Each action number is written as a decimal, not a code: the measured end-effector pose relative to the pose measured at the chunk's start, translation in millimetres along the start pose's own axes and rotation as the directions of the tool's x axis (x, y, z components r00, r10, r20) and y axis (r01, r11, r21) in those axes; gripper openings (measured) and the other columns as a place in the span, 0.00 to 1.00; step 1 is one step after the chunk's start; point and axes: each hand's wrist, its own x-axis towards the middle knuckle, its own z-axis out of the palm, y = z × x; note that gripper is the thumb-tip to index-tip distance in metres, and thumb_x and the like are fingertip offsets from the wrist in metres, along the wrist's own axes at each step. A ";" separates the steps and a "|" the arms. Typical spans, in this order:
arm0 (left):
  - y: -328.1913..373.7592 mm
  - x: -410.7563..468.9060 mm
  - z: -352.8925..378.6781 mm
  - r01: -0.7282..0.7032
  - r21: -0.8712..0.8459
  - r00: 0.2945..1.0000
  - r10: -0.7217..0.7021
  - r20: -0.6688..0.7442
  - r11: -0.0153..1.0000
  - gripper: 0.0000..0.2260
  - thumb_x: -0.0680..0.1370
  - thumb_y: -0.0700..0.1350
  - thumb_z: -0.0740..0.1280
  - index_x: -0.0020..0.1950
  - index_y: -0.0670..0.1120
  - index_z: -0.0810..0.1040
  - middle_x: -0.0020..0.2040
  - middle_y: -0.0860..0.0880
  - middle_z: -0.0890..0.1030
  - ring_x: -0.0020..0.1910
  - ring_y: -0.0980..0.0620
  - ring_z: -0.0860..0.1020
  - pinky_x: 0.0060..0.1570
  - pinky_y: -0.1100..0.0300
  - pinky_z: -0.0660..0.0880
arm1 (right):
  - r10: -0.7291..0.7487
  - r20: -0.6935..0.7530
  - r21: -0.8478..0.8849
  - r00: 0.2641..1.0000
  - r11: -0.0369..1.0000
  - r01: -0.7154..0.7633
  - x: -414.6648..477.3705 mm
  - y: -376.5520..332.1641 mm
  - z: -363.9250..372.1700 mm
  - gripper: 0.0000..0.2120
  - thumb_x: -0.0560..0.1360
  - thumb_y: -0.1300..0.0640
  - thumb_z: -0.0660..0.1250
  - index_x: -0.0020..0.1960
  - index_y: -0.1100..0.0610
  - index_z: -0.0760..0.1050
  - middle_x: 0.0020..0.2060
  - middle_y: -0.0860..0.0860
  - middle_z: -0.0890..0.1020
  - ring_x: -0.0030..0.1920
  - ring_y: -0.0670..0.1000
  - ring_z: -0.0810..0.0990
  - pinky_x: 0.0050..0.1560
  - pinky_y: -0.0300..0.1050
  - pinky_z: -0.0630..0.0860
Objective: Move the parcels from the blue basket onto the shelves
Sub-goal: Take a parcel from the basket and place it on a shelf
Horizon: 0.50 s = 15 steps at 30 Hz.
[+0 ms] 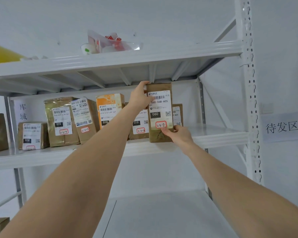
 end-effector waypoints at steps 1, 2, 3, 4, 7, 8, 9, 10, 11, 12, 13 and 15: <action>-1.3 1.8 3.8 0.018 -0.005 1.000 -0.018 0.010 1.000 0.26 0.77 0.36 0.67 0.72 0.50 0.64 0.63 0.44 0.73 0.49 0.47 0.78 0.43 0.51 0.81 | -0.008 0.011 -0.033 1.000 0.999 0.008 1.3 2.1 -2.1 0.14 0.69 0.36 0.71 0.48 0.43 0.76 0.54 0.47 0.81 0.56 0.53 0.79 0.58 0.55 0.77; -2.5 3.3 7.5 0.037 -0.010 0.999 -0.037 0.017 0.999 0.26 0.77 0.36 0.66 0.72 0.50 0.64 0.63 0.43 0.74 0.50 0.46 0.78 0.43 0.49 0.81 | -0.011 0.022 -0.059 1.000 0.998 0.013 1.6 3.4 -4.6 0.15 0.70 0.36 0.70 0.50 0.43 0.75 0.55 0.47 0.81 0.56 0.54 0.79 0.58 0.54 0.77; -3.8 4.9 11.1 0.053 -0.016 0.998 -0.053 0.018 0.998 0.26 0.77 0.36 0.66 0.72 0.50 0.63 0.63 0.43 0.74 0.51 0.45 0.79 0.43 0.49 0.81 | -0.008 0.032 -0.084 0.999 0.996 0.011 2.1 5.0 -7.2 0.16 0.71 0.36 0.69 0.53 0.44 0.76 0.58 0.48 0.80 0.57 0.53 0.78 0.58 0.52 0.76; -4.5 6.4 14.3 0.063 -0.023 0.998 -0.063 0.017 0.998 0.26 0.77 0.36 0.66 0.72 0.50 0.63 0.63 0.43 0.74 0.51 0.46 0.79 0.43 0.49 0.81 | -0.001 0.036 -0.110 0.999 0.994 0.005 3.2 6.2 -9.5 0.19 0.72 0.36 0.68 0.57 0.46 0.76 0.60 0.48 0.79 0.58 0.54 0.77 0.58 0.50 0.74; -6.1 12.6 24.7 0.075 -0.038 0.997 -0.074 0.019 0.996 0.26 0.77 0.36 0.66 0.72 0.50 0.63 0.62 0.44 0.74 0.51 0.45 0.79 0.43 0.49 0.81 | 0.009 0.020 -0.183 1.000 0.983 -0.005 8.4 9.2 -17.0 0.24 0.74 0.36 0.65 0.64 0.50 0.75 0.62 0.49 0.78 0.61 0.54 0.76 0.55 0.48 0.72; -6.4 14.3 28.4 0.080 -0.044 0.997 -0.079 0.020 0.996 0.26 0.77 0.36 0.66 0.72 0.51 0.63 0.62 0.44 0.74 0.53 0.45 0.79 0.43 0.49 0.81 | 0.009 0.018 -0.201 1.000 0.980 -0.005 10.3 10.2 -19.2 0.25 0.74 0.36 0.65 0.64 0.50 0.75 0.62 0.50 0.78 0.61 0.54 0.76 0.55 0.48 0.73; -6.6 15.7 32.1 0.088 -0.054 0.996 -0.087 0.021 0.995 0.26 0.77 0.36 0.65 0.72 0.51 0.63 0.62 0.44 0.74 0.54 0.44 0.79 0.44 0.49 0.81 | 0.006 0.017 -0.218 1.000 0.976 -0.002 12.6 11.2 -20.8 0.25 0.75 0.36 0.64 0.65 0.50 0.75 0.62 0.50 0.78 0.61 0.54 0.76 0.56 0.49 0.73; -6.6 17.2 35.4 0.095 -0.061 0.995 -0.094 0.020 0.994 0.26 0.78 0.36 0.65 0.72 0.51 0.63 0.62 0.44 0.74 0.54 0.44 0.79 0.44 0.49 0.81 | 0.004 0.014 -0.233 1.000 0.972 0.000 14.3 11.9 -22.8 0.24 0.75 0.36 0.64 0.64 0.50 0.75 0.62 0.49 0.78 0.61 0.54 0.76 0.56 0.49 0.73; -6.8 18.8 38.3 0.100 -0.065 0.995 -0.099 0.019 0.993 0.25 0.78 0.36 0.65 0.72 0.51 0.63 0.61 0.44 0.74 0.55 0.44 0.79 0.44 0.49 0.81 | 0.003 0.009 -0.245 1.000 0.969 -0.001 16.4 12.6 -24.2 0.24 0.75 0.37 0.64 0.64 0.50 0.75 0.60 0.49 0.79 0.60 0.54 0.76 0.56 0.49 0.73; -7.0 20.5 40.9 0.102 -0.064 0.995 -0.101 0.019 0.993 0.25 0.78 0.36 0.65 0.72 0.51 0.63 0.61 0.44 0.74 0.55 0.44 0.79 0.44 0.49 0.81 | 0.002 0.002 -0.256 1.000 0.967 -0.001 18.0 13.1 -25.4 0.23 0.75 0.37 0.63 0.63 0.50 0.76 0.59 0.49 0.80 0.59 0.54 0.76 0.55 0.48 0.74; -7.5 22.6 43.4 0.101 -0.061 0.995 -0.100 0.019 0.993 0.25 0.78 0.36 0.65 0.73 0.51 0.62 0.61 0.44 0.74 0.55 0.44 0.79 0.44 0.49 0.81 | -0.001 -0.006 -0.266 1.000 0.964 -0.001 19.8 13.8 -26.2 0.22 0.75 0.36 0.63 0.62 0.49 0.76 0.57 0.49 0.80 0.58 0.55 0.77 0.55 0.49 0.74; -8.0 25.6 48.3 0.103 -0.062 0.994 -0.101 0.028 0.993 0.26 0.78 0.37 0.64 0.73 0.52 0.62 0.61 0.44 0.75 0.55 0.44 0.79 0.45 0.48 0.81 | 0.000 -0.027 -0.291 1.000 0.957 -0.007 23.1 16.4 -26.8 0.22 0.74 0.35 0.63 0.60 0.48 0.77 0.55 0.49 0.81 0.57 0.55 0.77 0.55 0.49 0.75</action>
